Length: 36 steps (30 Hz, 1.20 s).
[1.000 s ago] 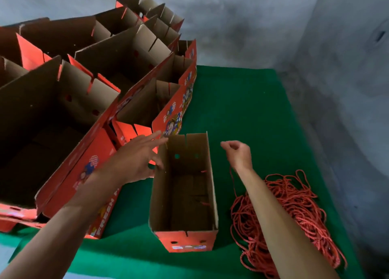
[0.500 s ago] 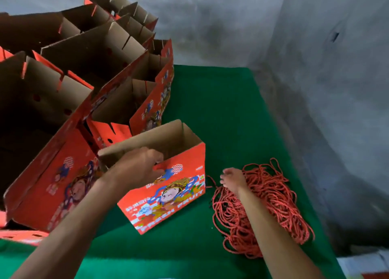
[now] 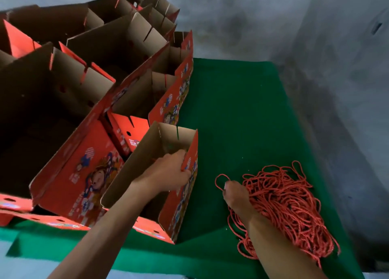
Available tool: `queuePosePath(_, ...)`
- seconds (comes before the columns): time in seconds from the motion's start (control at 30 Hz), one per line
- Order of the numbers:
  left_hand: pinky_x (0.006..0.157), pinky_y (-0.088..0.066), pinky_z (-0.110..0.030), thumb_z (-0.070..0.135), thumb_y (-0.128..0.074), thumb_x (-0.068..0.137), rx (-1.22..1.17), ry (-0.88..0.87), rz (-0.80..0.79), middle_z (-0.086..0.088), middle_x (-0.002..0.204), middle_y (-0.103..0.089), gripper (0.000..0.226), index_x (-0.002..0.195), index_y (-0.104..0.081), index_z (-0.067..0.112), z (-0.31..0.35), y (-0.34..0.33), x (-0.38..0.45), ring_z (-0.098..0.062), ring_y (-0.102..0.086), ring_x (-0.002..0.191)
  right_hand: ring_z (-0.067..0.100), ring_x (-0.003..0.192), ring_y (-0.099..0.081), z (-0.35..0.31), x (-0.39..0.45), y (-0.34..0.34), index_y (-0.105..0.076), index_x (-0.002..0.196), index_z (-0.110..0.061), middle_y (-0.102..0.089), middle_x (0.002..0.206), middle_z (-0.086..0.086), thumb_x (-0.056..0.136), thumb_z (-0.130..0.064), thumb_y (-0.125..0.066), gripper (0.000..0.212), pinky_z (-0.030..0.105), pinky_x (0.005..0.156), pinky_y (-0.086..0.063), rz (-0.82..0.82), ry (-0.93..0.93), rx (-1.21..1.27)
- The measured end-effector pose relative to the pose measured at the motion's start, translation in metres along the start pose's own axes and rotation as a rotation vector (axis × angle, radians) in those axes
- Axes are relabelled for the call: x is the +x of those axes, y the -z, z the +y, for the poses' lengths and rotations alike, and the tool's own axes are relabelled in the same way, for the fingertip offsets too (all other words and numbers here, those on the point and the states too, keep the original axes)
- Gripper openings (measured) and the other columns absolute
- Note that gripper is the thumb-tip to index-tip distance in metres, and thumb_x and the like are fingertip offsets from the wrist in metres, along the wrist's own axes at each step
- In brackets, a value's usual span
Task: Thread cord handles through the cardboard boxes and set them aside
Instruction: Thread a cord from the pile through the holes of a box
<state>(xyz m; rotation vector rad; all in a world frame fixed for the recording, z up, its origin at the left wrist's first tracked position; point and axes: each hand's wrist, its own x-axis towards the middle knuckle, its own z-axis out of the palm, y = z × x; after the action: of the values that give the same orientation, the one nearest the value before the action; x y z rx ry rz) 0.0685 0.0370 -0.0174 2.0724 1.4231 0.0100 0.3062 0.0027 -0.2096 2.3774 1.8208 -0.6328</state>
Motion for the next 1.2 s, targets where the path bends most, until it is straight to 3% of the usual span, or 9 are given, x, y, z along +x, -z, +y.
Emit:
queuePosePath(0.1,0.095,-0.054,-0.039,0.034,-0.056,0.097,-0.244,0.081,-0.125,0.001,0.121,-0.066,0.028,0.123,-0.048,0.027,0.002,0.001,0.007,-0.019,-0.066,0.106,0.021,0.069,-0.06,-0.005,0.001,0.004,-0.059,0.086,-0.012,-0.061,0.078,0.005,0.097,-0.026,-0.064,0.018,0.033,0.064,-0.051,-0.072,-0.034,0.142)
queuePosePath(0.17,0.092,-0.056,-0.039,0.029,-0.052,0.1,-0.428,0.157,-0.215,-0.003,0.126,-0.065,0.031,0.13,-0.048,0.024,0.006,0.0,0.01,-0.022,-0.067,0.107,0.019,0.059,-0.046,-0.014,0.0,0.01,-0.054,0.074,-0.008,-0.051,0.066,0.009,0.093,-0.015,-0.067,0.024,0.031,0.056,-0.039,-0.121,-0.089,0.674)
queuePosePath(0.27,0.096,-0.057,-0.045,0.026,-0.05,0.099,-0.594,0.241,-0.199,-0.009,0.117,-0.072,0.031,0.125,-0.062,0.016,0.008,-0.002,0.012,-0.029,-0.072,0.1,0.024,0.069,-0.063,-0.039,-0.01,0.028,-0.066,0.084,0.007,-0.068,0.08,0.018,0.095,-0.007,-0.068,0.018,0.032,0.068,-0.054,-0.113,-0.087,1.408)
queuePosePath(0.37,0.098,-0.056,-0.045,0.03,-0.054,0.097,-0.647,0.294,-0.085,-0.016,0.105,-0.076,0.028,0.112,-0.069,0.011,0.007,-0.003,0.013,-0.033,-0.074,0.093,0.026,0.078,-0.072,-0.064,-0.021,0.043,-0.07,0.103,0.007,-0.075,0.09,0.019,0.095,-0.008,-0.071,0.017,0.033,0.074,-0.061,-0.123,-0.006,1.672)
queuePosePath(0.6,0.093,-0.057,-0.048,0.028,-0.06,0.093,-0.635,0.353,0.033,-0.016,0.091,-0.078,0.023,0.096,-0.073,0.009,0.005,0.001,0.011,-0.037,-0.075,0.089,0.029,0.079,-0.072,-0.082,-0.043,0.049,-0.07,0.108,0.008,-0.073,0.096,0.028,0.095,0.004,-0.065,0.014,0.039,0.08,-0.064,-0.039,0.073,1.641)
queuePosePath(0.77,0.098,-0.055,-0.048,0.036,-0.06,0.092,-0.688,0.373,-0.019,-0.01,0.092,-0.08,0.028,0.102,-0.074,0.015,-0.016,0.01,0.014,-0.035,-0.075,0.092,0.025,0.076,-0.073,-0.081,-0.044,0.05,-0.07,0.11,0.01,-0.072,0.098,0.03,0.093,0.006,-0.068,0.018,0.035,0.077,-0.064,-0.011,0.089,1.61)
queuePosePath(0.9,0.099,-0.054,-0.048,0.041,-0.062,0.082,-0.781,0.392,-0.108,-0.014,0.1,-0.079,0.045,0.114,-0.074,0.012,-0.029,0.015,0.017,-0.034,-0.074,0.089,0.02,0.07,-0.071,-0.09,-0.039,0.046,-0.07,0.106,0.009,-0.07,0.089,0.018,0.097,0.0,-0.066,0.013,0.029,0.068,-0.061,-0.011,0.111,1.623)
queuePosePath(1.07,0.08,-0.06,-0.042,0.045,-0.074,0.056,-0.931,0.4,-0.173,-0.021,0.109,-0.076,0.07,0.115,-0.074,0.01,-0.036,0.019,0.013,-0.034,-0.076,0.086,0.023,0.067,-0.068,-0.1,-0.026,0.042,-0.072,0.092,0.004,-0.069,0.078,0.013,0.101,-0.016,-0.066,0.023,0.032,0.064,-0.056,0.054,0.125,1.545)
queuePosePath(1.2,0.103,-0.051,-0.05,0.035,-0.063,0.081,-0.905,0.435,-0.127,-0.023,0.105,-0.075,0.055,0.125,-0.067,0.003,-0.031,0.02,0.016,-0.039,-0.07,0.092,0.018,0.061,-0.065,-0.104,-0.017,0.04,-0.072,0.081,-0.005,-0.069,0.071,0.006,0.101,-0.02,-0.066,0.026,0.032,0.061,-0.054,0.09,0.141,1.461)
